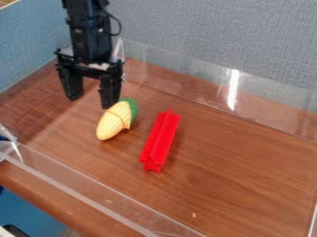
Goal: Push the yellow object to the left side of the table
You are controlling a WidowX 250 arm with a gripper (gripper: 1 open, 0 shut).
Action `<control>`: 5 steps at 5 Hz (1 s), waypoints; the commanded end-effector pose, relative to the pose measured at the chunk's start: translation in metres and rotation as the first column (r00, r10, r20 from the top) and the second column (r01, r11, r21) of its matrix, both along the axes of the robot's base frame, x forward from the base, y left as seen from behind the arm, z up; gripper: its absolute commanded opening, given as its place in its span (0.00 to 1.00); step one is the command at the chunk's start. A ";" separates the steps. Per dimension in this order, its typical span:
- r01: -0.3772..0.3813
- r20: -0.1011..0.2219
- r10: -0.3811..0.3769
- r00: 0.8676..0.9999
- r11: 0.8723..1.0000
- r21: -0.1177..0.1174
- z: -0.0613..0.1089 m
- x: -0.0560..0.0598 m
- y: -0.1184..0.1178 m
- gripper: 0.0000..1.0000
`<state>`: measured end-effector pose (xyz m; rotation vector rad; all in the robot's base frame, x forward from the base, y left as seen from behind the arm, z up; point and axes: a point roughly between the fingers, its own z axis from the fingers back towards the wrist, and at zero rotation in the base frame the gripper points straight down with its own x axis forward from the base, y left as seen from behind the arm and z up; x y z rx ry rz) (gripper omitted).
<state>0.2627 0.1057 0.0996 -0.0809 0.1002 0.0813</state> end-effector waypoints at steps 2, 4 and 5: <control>0.031 0.110 -0.035 0.993 0.999 0.035 0.035 0.023 0.003 1.00; 0.032 0.092 -0.035 0.995 0.999 0.032 0.028 0.027 0.002 1.00; 0.026 0.085 -0.029 0.996 0.999 0.029 0.026 0.028 0.002 1.00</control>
